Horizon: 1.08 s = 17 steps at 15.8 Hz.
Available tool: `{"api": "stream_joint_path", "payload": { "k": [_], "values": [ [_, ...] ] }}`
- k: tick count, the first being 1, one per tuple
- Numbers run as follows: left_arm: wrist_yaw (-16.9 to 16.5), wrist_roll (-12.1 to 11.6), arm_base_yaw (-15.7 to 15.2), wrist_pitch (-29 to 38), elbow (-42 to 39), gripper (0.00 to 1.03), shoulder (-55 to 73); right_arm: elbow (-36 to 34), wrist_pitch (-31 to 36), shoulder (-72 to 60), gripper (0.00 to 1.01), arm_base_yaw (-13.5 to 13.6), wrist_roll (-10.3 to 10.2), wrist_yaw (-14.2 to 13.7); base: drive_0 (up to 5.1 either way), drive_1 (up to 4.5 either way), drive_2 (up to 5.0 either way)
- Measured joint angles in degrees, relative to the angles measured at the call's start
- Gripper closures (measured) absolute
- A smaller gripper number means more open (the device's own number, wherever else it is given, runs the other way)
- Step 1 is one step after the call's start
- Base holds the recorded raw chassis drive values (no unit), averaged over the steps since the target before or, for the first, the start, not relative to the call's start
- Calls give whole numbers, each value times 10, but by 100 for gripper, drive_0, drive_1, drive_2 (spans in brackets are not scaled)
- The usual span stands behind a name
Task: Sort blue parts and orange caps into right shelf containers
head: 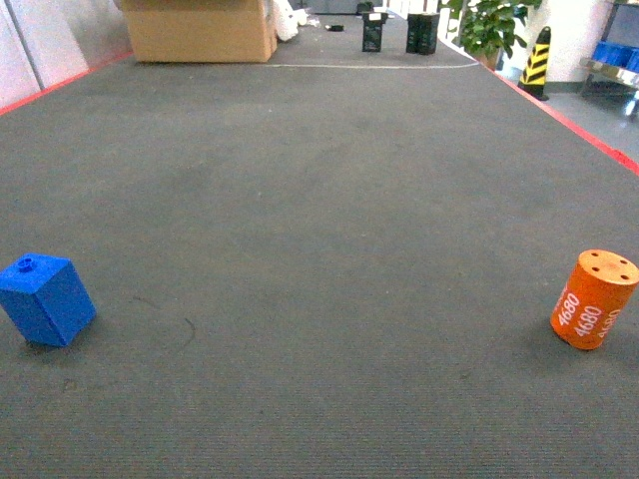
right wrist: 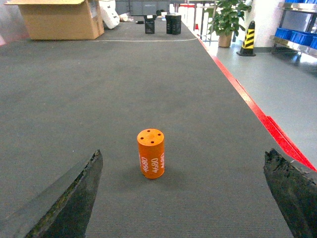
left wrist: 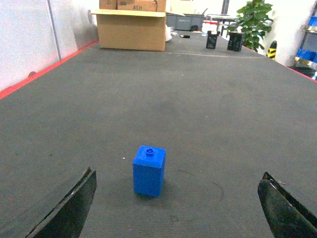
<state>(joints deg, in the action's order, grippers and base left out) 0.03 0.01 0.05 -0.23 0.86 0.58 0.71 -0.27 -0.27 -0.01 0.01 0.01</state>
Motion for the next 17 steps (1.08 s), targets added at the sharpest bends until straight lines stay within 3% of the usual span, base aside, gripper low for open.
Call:
{"api": "stream_joint_path", "payload": {
  "k": [17],
  "values": [
    [0, 0, 0, 0, 0, 5, 0, 0, 0, 0, 3, 0, 0, 0, 0, 0, 0]
  ]
}}
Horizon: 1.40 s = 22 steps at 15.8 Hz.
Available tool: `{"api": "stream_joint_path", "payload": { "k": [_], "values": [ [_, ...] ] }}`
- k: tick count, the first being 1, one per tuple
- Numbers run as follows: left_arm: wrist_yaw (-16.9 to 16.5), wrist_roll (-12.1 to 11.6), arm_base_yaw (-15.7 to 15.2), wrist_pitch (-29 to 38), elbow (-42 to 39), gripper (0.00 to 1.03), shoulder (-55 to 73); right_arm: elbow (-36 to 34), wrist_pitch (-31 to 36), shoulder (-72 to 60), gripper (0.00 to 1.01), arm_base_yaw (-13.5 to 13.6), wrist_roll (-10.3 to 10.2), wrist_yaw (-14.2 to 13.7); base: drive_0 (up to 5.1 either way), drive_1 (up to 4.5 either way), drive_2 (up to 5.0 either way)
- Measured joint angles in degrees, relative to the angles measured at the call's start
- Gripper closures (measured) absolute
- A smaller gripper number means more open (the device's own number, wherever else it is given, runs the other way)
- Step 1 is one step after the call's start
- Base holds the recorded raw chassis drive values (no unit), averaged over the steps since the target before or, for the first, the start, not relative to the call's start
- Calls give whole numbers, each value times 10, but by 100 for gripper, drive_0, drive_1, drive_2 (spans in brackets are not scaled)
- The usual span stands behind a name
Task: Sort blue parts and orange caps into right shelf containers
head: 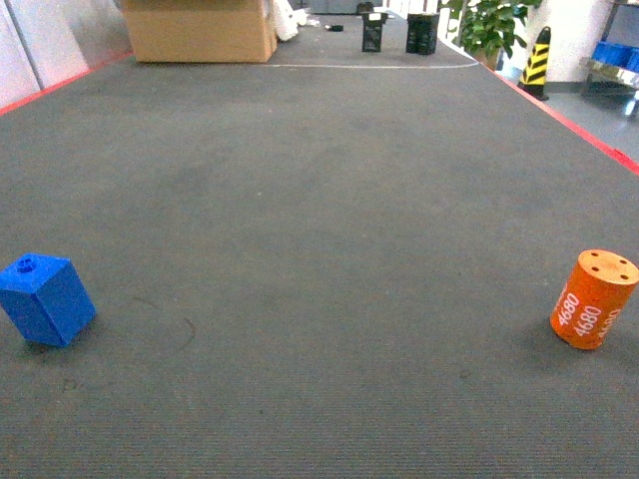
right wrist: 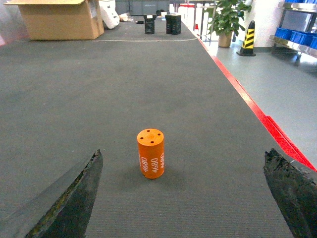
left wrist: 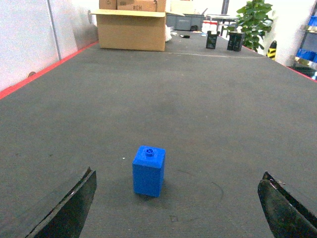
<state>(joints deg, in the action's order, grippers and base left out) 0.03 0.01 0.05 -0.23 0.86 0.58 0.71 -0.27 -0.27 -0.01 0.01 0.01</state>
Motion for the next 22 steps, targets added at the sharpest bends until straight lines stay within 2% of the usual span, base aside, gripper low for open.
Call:
{"api": "stream_joint_path", "payload": {
  "k": [22],
  "values": [
    [0, 0, 0, 0, 0, 5, 0, 0, 0, 0, 3, 0, 0, 0, 0, 0, 0]
  ]
}}
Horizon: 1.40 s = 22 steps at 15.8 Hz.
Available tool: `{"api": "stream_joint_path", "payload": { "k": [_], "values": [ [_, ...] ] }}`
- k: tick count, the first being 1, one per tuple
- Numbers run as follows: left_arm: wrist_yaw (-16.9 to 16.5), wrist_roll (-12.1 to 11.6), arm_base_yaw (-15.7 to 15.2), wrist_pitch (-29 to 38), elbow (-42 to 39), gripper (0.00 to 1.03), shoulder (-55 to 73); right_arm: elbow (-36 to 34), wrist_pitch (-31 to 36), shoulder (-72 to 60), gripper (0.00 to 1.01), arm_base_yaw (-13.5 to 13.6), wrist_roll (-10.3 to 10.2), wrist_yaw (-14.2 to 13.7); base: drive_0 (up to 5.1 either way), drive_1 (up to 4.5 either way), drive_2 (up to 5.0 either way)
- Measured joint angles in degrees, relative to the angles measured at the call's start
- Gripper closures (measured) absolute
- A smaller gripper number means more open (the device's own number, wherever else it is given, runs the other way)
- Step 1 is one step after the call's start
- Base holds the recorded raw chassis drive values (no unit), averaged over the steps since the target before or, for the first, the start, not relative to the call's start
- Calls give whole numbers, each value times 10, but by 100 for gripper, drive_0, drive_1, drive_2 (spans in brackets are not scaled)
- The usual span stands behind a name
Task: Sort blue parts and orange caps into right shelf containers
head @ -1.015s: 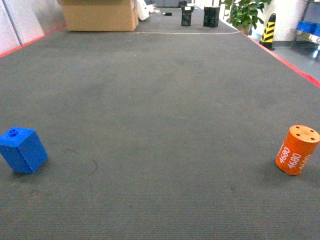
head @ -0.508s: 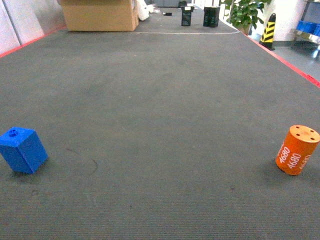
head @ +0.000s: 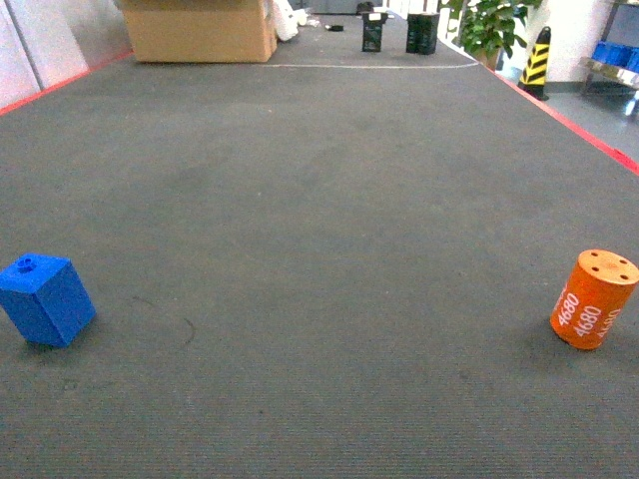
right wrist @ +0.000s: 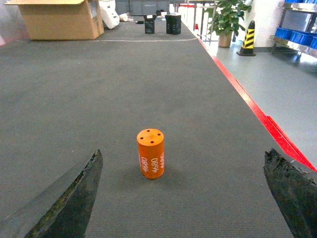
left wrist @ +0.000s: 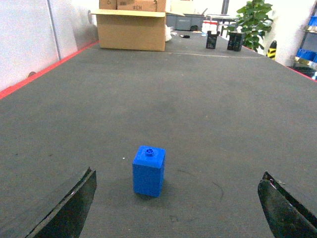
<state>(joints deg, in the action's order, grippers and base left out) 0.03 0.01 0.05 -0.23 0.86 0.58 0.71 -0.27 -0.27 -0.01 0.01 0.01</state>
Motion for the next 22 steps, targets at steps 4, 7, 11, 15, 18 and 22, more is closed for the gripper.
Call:
{"api": "stream_joint_path", "payload": {
  "k": [4, 7, 11, 15, 18, 22],
  "values": [
    [0, 0, 0, 0, 0, 5, 0, 0, 0, 0, 3, 0, 0, 0, 0, 0, 0],
    [0, 0, 0, 0, 0, 5, 0, 0, 0, 0, 3, 0, 0, 0, 0, 0, 0],
    [0, 0, 0, 0, 0, 5, 0, 0, 0, 0, 3, 0, 0, 0, 0, 0, 0],
    [0, 0, 0, 0, 0, 5, 0, 0, 0, 0, 3, 0, 0, 0, 0, 0, 0],
    [0, 0, 0, 0, 0, 5, 0, 40, -50, -140, 3, -5, 47, 45, 0, 0, 0],
    [0, 0, 0, 0, 0, 5, 0, 122, 236, -509, 3, 31, 55, 38, 0, 0, 0]
  ]
}}
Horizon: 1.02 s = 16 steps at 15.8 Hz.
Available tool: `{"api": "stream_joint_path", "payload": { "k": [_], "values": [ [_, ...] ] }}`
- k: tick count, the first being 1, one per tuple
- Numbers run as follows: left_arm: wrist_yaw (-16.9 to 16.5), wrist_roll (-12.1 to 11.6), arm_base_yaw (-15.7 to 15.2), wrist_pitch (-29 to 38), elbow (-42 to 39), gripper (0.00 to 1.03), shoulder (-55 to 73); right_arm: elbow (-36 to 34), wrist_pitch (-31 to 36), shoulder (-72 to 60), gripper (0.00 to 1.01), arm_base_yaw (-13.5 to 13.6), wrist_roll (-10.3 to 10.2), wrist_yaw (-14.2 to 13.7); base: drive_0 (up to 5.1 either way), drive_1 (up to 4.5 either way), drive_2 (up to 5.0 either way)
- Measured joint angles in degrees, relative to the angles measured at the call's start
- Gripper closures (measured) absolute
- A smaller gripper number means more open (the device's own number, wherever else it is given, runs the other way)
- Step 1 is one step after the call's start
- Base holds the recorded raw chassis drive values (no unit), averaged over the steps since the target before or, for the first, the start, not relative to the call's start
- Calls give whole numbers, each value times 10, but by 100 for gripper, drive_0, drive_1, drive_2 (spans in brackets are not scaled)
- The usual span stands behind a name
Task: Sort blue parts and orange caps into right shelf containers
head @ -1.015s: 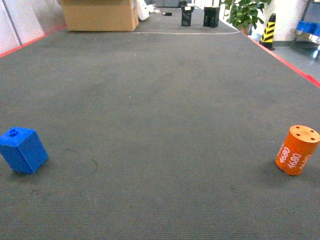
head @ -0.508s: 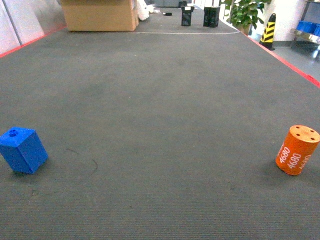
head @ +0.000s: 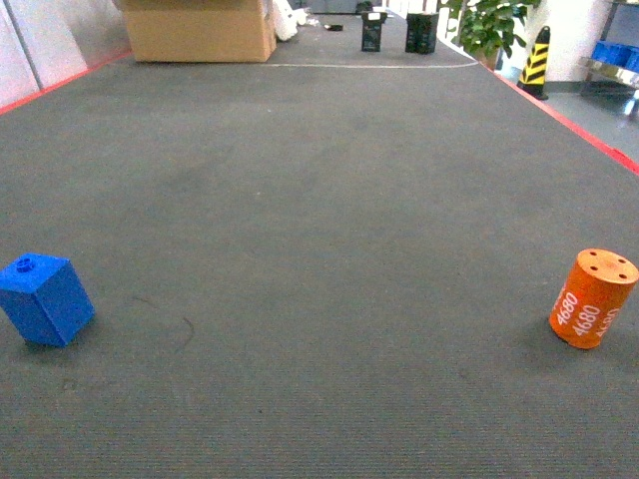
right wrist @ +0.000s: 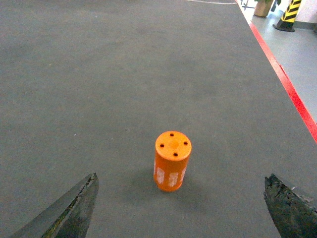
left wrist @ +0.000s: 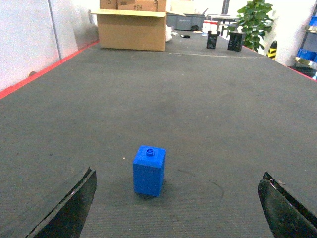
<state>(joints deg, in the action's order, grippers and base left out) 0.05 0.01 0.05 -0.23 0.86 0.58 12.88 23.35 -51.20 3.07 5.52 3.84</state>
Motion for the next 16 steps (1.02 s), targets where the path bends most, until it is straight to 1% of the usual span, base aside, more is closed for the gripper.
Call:
{"api": "stream_joint_path", "payload": {
  "k": [1, 2, 3, 4, 5, 6, 8, 9, 10, 11, 13, 14, 15, 16],
  "values": [
    [0, 0, 0, 0, 0, 5, 0, 53, 67, -126, 3, 7, 1, -12, 0, 0, 0],
    [0, 0, 0, 0, 0, 5, 0, 101, 86, -209, 3, 7, 1, -14, 0, 0, 0],
    [0, 0, 0, 0, 0, 5, 0, 144, 94, -284, 3, 12, 0, -33, 0, 0, 0],
    [0, 0, 0, 0, 0, 5, 0, 185, 73, -347, 3, 15, -9, -37, 0, 0, 0],
    [0, 0, 0, 0, 0, 5, 0, 213, 68, -392, 3, 20, -14, -40, 0, 0, 0],
    [0, 0, 0, 0, 0, 5, 0, 242, 63, -435, 3, 23, -23, -38, 0, 0, 0],
    [0, 0, 0, 0, 0, 5, 0, 282, 78, -499, 3, 26, -31, -54, 0, 0, 0],
    [0, 0, 0, 0, 0, 5, 0, 297, 73, -527, 3, 26, -42, -59, 0, 0, 0],
    [0, 0, 0, 0, 0, 5, 0, 299, 77, -547, 11, 26, -51, -58, 0, 0, 0],
    [0, 0, 0, 0, 0, 5, 0, 298, 76, -561, 26, 30, -58, -59, 0, 0, 0],
    [0, 0, 0, 0, 0, 5, 0, 292, 101, -563, 48, 35, -60, -67, 0, 0, 0],
    [0, 0, 0, 0, 0, 5, 0, 279, 113, -555, 57, 37, -60, -70, 0, 0, 0],
    [14, 1, 5, -17, 2, 5, 4, 260, 124, -543, 58, 38, -59, -71, 0, 0, 0],
    [123, 4, 37, -64, 45, 5, 109, 228, 136, -516, 58, 42, -55, -73, 0, 0, 0]
  ]
}}
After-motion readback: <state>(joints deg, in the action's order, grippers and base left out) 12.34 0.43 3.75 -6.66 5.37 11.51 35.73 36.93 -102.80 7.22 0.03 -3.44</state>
